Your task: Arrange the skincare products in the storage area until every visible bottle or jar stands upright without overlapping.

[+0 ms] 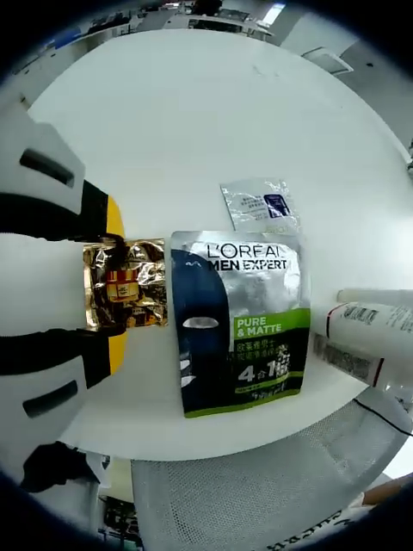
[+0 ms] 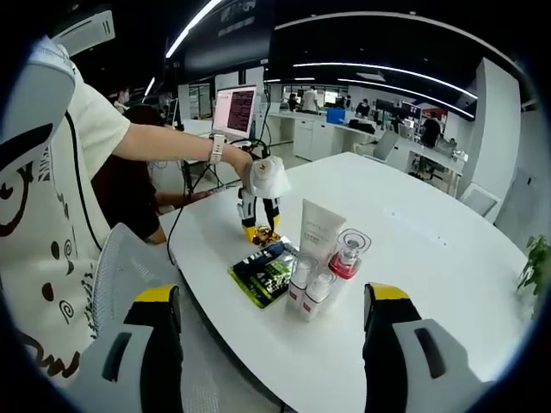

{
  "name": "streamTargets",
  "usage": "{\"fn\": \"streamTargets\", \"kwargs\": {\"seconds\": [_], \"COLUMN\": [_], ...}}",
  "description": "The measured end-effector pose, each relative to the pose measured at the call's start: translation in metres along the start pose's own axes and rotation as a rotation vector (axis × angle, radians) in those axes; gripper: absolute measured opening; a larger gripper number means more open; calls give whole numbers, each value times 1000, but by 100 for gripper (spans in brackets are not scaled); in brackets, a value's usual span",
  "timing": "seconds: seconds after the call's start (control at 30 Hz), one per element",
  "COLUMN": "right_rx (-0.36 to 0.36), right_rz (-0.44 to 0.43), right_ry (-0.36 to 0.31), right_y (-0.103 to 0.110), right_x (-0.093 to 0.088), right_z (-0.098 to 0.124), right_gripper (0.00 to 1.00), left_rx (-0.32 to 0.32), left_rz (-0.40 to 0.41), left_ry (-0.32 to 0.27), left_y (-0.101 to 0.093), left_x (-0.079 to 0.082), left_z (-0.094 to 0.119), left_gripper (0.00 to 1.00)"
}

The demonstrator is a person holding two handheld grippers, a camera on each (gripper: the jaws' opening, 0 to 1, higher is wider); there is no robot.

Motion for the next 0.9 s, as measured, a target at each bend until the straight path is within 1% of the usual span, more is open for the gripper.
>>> {"fn": "streamTargets", "kwargs": {"seconds": [0.17, 0.27, 0.6, 0.73, 0.9], "right_rx": [2, 4, 8, 6, 9], "right_rz": [3, 4, 10, 9, 5], "right_ry": [-1, 0, 6, 5, 1], "right_y": [0, 1, 0, 0, 1], "right_x": [0, 0, -1, -1, -1], "right_z": [-1, -1, 1, 0, 0], "right_gripper": [88, 88, 88, 88, 88], "left_rx": [20, 19, 5, 5, 22], "left_rz": [-15, -7, -10, -12, -22], "left_ry": [5, 4, 10, 2, -3], "left_y": [0, -2, -5, -3, -5], "left_x": [-2, -3, -4, -6, -1], "left_z": [-2, 0, 0, 4, 13], "left_gripper": [39, 38, 44, 44, 44]}}
Point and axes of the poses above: the point that each gripper's makers call its tool centre point, and the gripper's own axes: z roughly backward along the fingers, y roughly to its left, x roughly out of its top, the point moved 10 cm from there along z, roughly backward along the fingers, and after that the axes turned 15 degrees about z, right-handed, at the moved point
